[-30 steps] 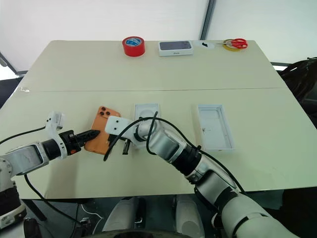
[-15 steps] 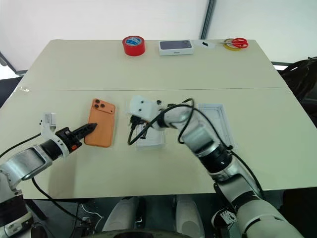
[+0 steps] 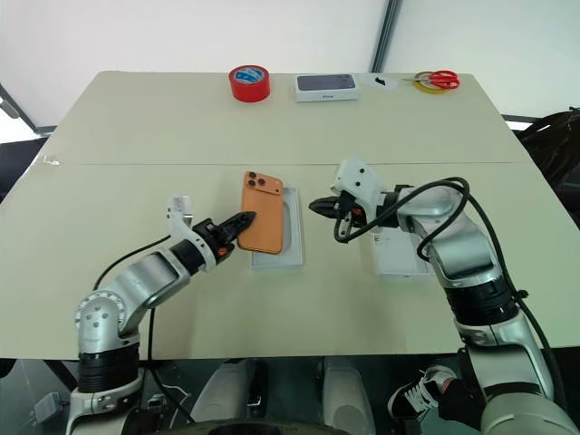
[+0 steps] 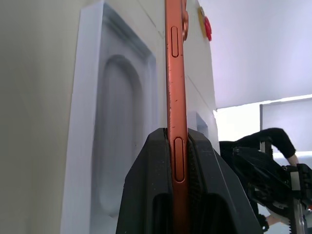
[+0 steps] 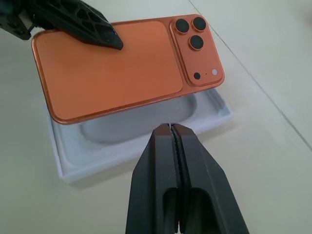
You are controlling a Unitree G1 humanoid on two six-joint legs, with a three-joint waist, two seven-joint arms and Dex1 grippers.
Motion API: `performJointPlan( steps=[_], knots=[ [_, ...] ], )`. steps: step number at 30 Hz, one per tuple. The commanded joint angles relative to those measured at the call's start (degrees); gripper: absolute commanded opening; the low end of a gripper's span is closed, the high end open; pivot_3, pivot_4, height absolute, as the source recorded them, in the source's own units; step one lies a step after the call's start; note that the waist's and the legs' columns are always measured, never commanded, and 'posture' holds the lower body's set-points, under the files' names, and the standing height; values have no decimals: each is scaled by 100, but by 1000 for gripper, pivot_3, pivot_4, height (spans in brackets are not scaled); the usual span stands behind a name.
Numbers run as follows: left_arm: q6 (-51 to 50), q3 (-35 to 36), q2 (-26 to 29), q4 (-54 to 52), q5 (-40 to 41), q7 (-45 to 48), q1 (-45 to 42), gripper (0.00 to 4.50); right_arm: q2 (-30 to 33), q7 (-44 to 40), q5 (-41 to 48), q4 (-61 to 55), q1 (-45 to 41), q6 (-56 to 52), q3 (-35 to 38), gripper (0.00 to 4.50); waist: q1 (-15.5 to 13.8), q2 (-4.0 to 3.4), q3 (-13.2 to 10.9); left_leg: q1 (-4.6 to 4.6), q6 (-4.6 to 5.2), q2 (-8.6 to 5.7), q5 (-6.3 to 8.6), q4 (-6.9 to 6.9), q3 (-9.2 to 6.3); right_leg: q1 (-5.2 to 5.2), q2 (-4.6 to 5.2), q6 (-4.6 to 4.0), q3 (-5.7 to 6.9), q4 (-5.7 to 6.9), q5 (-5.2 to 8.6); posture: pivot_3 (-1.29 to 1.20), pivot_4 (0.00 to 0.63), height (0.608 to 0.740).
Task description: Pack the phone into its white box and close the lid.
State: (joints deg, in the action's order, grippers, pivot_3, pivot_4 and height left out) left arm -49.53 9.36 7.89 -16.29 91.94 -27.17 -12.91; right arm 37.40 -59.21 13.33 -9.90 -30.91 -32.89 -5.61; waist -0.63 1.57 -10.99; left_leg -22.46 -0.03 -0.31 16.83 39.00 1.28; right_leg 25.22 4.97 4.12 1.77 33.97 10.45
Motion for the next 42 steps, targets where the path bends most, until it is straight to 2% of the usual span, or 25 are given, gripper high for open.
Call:
performJointPlan(
  steps=[1, 10, 13, 15, 17, 19, 23, 27, 31, 35, 38, 40, 42],
  knots=[
    [137, -174, -69, 15, -128, 34, -137, 19, 79, 74, 161, -212, 8, 52, 178, 0, -1, 0, 0, 0, 0, 1, 0, 0, 0, 0, -2, 0, 0, 0, 0, 0, 150, 732],
    [164, -288, -153, 207, -318, 118, -247, 19, 59, 203, 226, -244, 62, 53, 110, 0, -12, 0, 0, -3, 1, 0, 0, 4, -2, -1, -1, 1, 1, -1, 0, 0, 150, 732],
    [97, -360, -148, 139, -278, 142, -233, 1319, 39, 233, 203, -202, 56, 85, 51, 0, -12, 0, 0, -3, 1, 0, 0, 4, -3, -1, -2, 1, 1, -1, 0, 0, 150, 732],
    [36, -412, -104, 46, -211, 164, -205, 2444, 29, 245, 179, -169, 45, 111, 8, 0, -11, 0, 0, -3, 1, 0, 0, 4, -3, -2, -1, 1, 1, -1, 0, 0, 150, 732],
    [-17, -437, -11, -58, -138, 185, -169, 3339, 18, 257, 158, -145, 28, 133, -34, 0, -11, 0, 0, -3, 1, 0, 0, 4, -3, -1, -2, 1, 1, -1, 0, 0, 150, 732],
    [-152, -416, 297, -290, -16, 265, -110, 4338, 22, 262, 139, -143, 13, 152, -77, 0, -10, 0, 0, -2, 1, 1, 0, 4, -4, -2, -2, 1, 1, 0, 1, 0, 150, 732],
    [-337, -337, 965, -595, 89, 434, -11, 4338, 40, 279, 42, -95, -25, 193, -179, 0, -2, -1, -1, -1, 1, 5, 0, 3, -4, 0, -6, 1, 1, 2, 1, 0, 150, 732],
    [-417, -132, 1696, -766, 27, 732, 57, 4338, 26, 499, -434, 162, -165, 235, -525, 0, -3, -2, -1, -1, 1, 4, 0, 4, -3, 0, -5, 1, 1, 1, 1, 0, 150, 732],
    [-276, -16, 2324, -1053, -718, 1422, 109, 4338, -132, 800, -786, 551, -398, 173, -778, 0, -7, -3, -2, -2, 0, 3, 0, 3, -2, 2, -5, 0, 1, 0, 2, 0, 150, 732],
    [30, 68, 2579, -1118, -1600, 1784, 227, 2661, -270, 973, -1107, 682, -545, 25, -1100, 0, -4, -6, -4, -4, 0, 3, 0, 2, 1, 3, -4, -1, 0, -3, 2, 0, 150, 732],
    [-29, -462, 2980, -1046, -2750, 2100, 129, 1213, -397, 1147, -1370, 769, -588, -48, -1343, 0, -7, -7, -5, -3, 0, 4, 0, 2, 0, 4, -5, -1, 1, -1, 2, 0, 150, 732],
    [-6, -694, 2923, -828, -3228, 2173, 4, 152, -552, 1296, -1477, 837, -627, -138, -1413, 0, -9, -7, -5, -3, 0, 3, 0, 2, 0, 2, -6, -1, 2, 0, 2, 0, 150, 732],
    [-42, -849, 2729, -612, -3547, 2158, -206, 67, -718, 1489, -1619, 906, -683, -257, -1472, 0, -10, -7, -5, -3, 0, 3, 0, 3, 1, 2, -5, 0, 2, 0, 1, 0, 150, 732]
  ],
)
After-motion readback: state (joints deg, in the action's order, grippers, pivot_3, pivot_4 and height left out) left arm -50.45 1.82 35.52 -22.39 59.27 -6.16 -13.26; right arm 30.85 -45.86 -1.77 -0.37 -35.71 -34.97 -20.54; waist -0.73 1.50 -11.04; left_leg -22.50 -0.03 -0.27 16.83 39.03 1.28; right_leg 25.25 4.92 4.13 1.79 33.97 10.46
